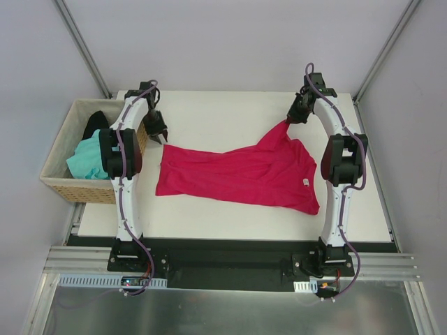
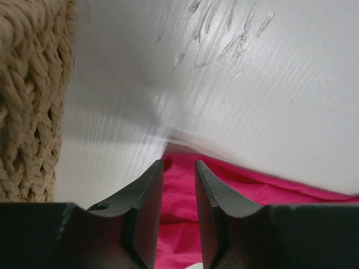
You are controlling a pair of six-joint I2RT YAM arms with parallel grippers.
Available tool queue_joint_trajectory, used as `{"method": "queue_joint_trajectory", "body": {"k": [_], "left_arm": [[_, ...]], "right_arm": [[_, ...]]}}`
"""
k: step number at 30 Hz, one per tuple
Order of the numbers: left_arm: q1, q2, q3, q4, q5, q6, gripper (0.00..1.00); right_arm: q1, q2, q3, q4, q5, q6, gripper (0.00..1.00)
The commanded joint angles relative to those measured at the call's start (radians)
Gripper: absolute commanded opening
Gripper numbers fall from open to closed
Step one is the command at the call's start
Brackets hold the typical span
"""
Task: Fold and stack the t-shirts
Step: Grap the side of the flattened tshirt furthest away from the robot with both arms
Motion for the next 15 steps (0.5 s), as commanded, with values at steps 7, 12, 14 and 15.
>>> {"method": "queue_joint_trajectory", "body": {"k": [7,12,14,15], "left_arm": [[-0.003,-0.019,-0.036,-0.018,0.006,-0.022,0.27],[-0.003,-0.008,-0.010,-0.018,0.020,-0.022,0.09],[-0.003,-0.005,-0.005,-0.018,0.026,-0.024,0.00],[-0.003,-0.007,-0.005,-0.018,0.028,-0.022,0.00]], "right_arm": [[0.003,-0.005,0.044,-0.009,-0.006,0.003,0.01],[0.003,-0.005,0.049,-0.009,-0.005,0.005,0.01],[0.003,-0.005,0.049,-0.009,-0.003,0.005,0.01],[0.004,-0.010,0.047,-0.009,-0.003,0.006,0.01]]}}
